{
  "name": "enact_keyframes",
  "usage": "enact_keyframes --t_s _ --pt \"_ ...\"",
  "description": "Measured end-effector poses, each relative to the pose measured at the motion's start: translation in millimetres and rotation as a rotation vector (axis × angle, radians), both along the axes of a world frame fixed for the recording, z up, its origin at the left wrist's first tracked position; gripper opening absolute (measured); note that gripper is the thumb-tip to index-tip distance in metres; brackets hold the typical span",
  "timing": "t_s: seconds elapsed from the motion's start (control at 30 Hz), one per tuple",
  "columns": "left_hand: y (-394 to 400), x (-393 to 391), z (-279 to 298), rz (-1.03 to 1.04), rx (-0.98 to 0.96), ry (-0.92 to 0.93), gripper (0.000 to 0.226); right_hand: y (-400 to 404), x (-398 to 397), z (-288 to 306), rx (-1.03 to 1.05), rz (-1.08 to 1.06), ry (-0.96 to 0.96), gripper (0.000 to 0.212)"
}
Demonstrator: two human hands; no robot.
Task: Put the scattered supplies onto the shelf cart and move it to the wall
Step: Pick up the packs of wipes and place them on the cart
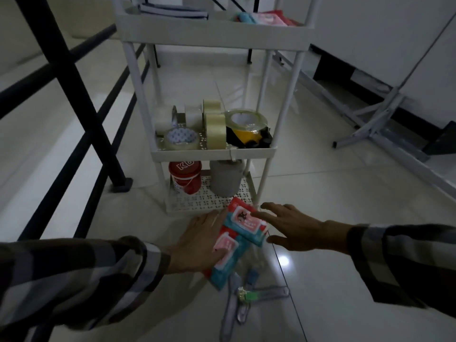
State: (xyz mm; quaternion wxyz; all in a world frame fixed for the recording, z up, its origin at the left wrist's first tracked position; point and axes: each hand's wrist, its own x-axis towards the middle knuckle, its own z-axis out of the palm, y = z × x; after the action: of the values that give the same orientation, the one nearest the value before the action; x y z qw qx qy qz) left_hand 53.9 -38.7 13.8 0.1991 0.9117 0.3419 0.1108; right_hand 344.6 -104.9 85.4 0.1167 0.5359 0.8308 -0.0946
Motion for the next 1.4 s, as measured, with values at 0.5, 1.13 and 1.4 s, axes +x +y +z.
enact_keyframes --t_s 0.5,1.13,1.4 --pt "10 24 -14 0.192 -0.395 0.201 0.071 32 2 -65 -0.084 -0.026 0.182 0.074" --pt "22 50 -1 0.468 -0.857 0.100 0.060 64 -14 -68 -0.056 -0.200 0.348 0.050" --pt "6 64 58 0.341 -0.775 -0.149 0.055 26 25 3 0.326 0.162 0.071 0.074"
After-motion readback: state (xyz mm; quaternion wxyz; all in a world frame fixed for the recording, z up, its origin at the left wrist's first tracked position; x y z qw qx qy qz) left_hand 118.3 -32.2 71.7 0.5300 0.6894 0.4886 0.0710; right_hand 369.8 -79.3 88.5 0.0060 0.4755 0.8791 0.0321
